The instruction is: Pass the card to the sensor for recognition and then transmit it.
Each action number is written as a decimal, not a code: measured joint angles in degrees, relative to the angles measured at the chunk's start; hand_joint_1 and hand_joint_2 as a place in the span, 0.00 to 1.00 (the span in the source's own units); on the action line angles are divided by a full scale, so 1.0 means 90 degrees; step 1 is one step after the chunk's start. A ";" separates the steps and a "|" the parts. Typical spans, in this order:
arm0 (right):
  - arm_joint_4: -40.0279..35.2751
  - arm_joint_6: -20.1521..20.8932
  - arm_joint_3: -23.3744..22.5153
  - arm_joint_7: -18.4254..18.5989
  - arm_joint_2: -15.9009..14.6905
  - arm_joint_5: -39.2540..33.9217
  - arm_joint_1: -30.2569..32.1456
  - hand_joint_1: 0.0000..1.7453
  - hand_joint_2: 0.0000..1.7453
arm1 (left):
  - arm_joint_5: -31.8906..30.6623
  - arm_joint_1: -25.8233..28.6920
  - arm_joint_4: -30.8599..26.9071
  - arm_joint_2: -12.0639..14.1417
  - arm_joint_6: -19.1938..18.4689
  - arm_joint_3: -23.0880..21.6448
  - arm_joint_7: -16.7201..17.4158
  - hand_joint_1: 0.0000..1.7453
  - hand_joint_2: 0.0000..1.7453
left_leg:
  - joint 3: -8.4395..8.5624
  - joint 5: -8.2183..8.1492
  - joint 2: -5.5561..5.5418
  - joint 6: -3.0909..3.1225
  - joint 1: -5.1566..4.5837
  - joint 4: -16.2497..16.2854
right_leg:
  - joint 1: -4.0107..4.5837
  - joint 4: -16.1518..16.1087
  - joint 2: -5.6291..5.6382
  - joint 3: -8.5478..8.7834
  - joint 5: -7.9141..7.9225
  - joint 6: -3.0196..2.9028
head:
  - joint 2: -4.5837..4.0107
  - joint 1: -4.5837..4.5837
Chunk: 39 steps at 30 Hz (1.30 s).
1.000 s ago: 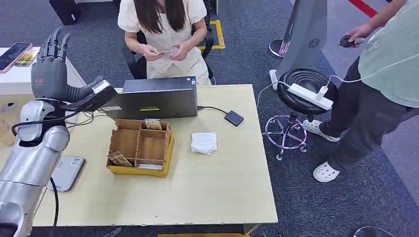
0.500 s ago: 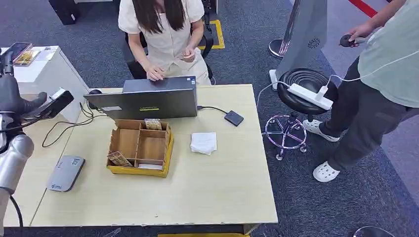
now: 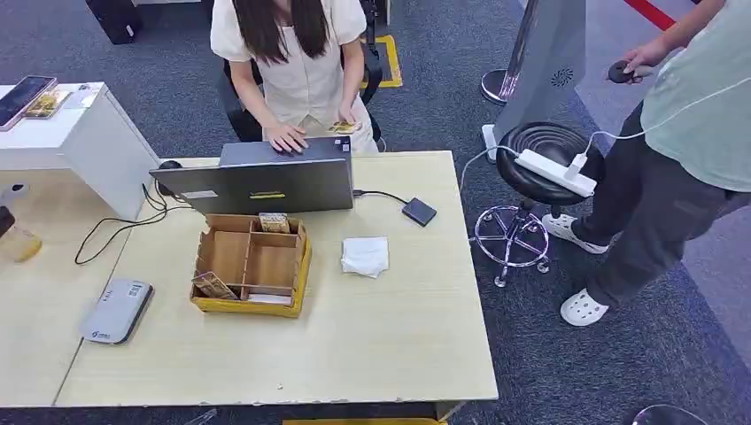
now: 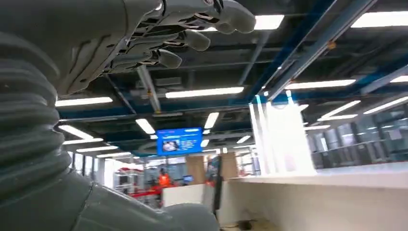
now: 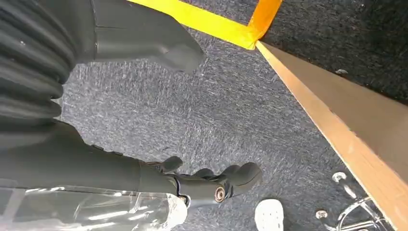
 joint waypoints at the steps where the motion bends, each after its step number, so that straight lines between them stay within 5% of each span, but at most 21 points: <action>1: 0.0000 0.0000 0.0000 -0.0002 0.0000 -0.0002 0.0002 0.00 1.00 | -0.0002 0.0072 0.0029 0.0070 0.0000 0.0087 0.0000 0.00 1.00 | -0.0001 0.0000 -0.0004 0.0000 0.0000 0.0000 | 0.0000 0.0000 -0.0006 0.0001 0.0000 0.0000 | 0.0000 0.0000; 7: 0.0000 -0.0005 0.0000 -0.0053 0.0000 -0.0068 0.0014 0.00 1.00 | -0.0151 0.0748 0.0090 0.0403 0.0036 0.0585 0.0292 0.00 1.00 | 0.0003 -0.0003 0.0018 -0.0004 0.0000 -0.0003 | -0.0001 0.0001 0.0018 0.0004 0.0000 0.0000 | 0.0000 0.0002; 12: 0.0000 -0.0046 -0.0037 -0.0153 -0.0002 -0.0163 0.0076 0.00 1.00 | -0.0248 0.2052 0.0077 0.0665 0.0151 0.1657 0.0213 0.00 1.00 | 0.0010 -0.0020 0.0048 -0.0015 0.0001 -0.0004 | 0.0000 0.0000 0.0054 -0.0004 -0.0007 -0.0003 | 0.0000 -0.0002; 15: 0.0010 -0.0087 -0.0107 -0.0211 -0.0002 -0.0214 0.0103 0.00 1.00 | -0.0561 0.2771 -0.0116 0.0617 0.0114 0.2638 -0.0073 0.00 1.00 | 0.0005 -0.0021 0.0043 -0.0015 0.0002 -0.0004 | 0.0001 -0.0003 0.0049 -0.0010 -0.0013 -0.0001 | 0.0000 0.0000; 21: 0.0015 -0.0117 -0.0165 -0.0253 -0.0005 -0.0274 0.0108 0.00 1.00 | -0.1293 0.3412 -0.0464 0.0441 -0.0190 0.3733 -0.0224 0.00 1.00 | 0.0002 -0.0021 0.0020 -0.0014 0.0002 -0.0005 | 0.0000 -0.0003 0.0022 0.0004 -0.0013 0.0000 | 0.0000 0.0002; 26: 0.0032 -0.0172 -0.0296 -0.0355 -0.0005 -0.0391 0.0193 0.00 1.00 | -0.1778 0.4150 -0.1267 -0.0290 -0.0578 0.5120 -0.0743 0.00 1.00 | 0.0009 -0.0027 0.0031 -0.0015 0.0000 -0.0006 | -0.0002 -0.0004 0.0036 0.0006 -0.0012 0.0000 | 0.0000 0.0000; 30: 0.0049 -0.0250 -0.0440 -0.0452 -0.0005 -0.0476 0.0264 0.00 1.00 | -0.1792 0.4962 -0.2026 -0.0943 -0.0872 0.5790 -0.0415 0.00 1.00 | 0.0014 -0.0045 0.0031 -0.0013 -0.0002 -0.0005 | -0.0003 -0.0008 0.0037 0.0008 -0.0020 0.0000 | 0.0000 -0.0002; 39: 0.0056 -0.0308 -0.0646 -0.0508 -0.0002 -0.0481 0.0331 0.00 1.00 | -0.1826 0.5863 -0.2621 -0.2053 -0.0942 0.5604 0.0739 0.00 1.00 | 0.0016 -0.0056 -0.0012 0.0005 -0.0003 -0.0004 | -0.0004 -0.0012 -0.0016 0.0032 -0.0047 0.0017 | 0.0000 -0.0002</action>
